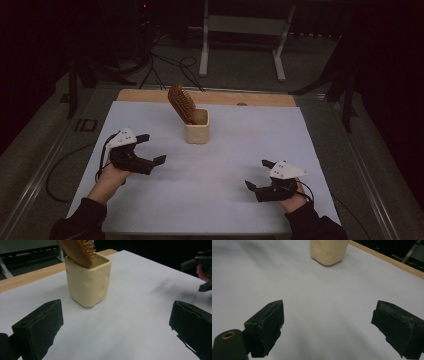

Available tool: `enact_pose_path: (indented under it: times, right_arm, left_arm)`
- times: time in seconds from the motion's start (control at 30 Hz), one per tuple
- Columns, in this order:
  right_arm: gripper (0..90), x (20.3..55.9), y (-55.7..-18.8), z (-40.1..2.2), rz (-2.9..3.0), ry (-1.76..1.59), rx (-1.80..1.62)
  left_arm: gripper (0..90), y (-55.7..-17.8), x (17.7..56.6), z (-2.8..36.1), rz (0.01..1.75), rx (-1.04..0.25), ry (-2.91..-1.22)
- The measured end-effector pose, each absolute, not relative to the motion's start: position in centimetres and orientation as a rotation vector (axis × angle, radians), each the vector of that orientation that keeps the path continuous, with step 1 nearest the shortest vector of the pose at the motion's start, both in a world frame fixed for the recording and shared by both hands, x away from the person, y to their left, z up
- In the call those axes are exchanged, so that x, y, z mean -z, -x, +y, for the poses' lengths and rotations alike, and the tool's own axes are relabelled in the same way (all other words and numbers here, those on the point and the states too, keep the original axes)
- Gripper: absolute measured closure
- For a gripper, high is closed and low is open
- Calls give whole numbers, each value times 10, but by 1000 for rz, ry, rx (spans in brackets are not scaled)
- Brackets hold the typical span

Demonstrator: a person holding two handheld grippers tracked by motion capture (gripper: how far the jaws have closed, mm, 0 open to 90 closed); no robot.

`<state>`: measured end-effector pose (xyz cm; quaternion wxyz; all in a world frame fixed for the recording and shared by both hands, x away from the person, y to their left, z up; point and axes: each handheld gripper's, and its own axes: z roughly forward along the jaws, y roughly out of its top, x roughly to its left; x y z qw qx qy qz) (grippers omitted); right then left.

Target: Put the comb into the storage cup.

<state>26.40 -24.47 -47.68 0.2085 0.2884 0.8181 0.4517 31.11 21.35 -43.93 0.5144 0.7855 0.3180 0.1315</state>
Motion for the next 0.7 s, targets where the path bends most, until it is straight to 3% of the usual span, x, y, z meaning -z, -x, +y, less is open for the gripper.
enact_pose_path:
  times: [0.7]
  right_arm:
    - [97,482,-260,-249,2287,-825,-1233]
  left_arm:
    - [0,-263,482,242,791,-326,-1905]
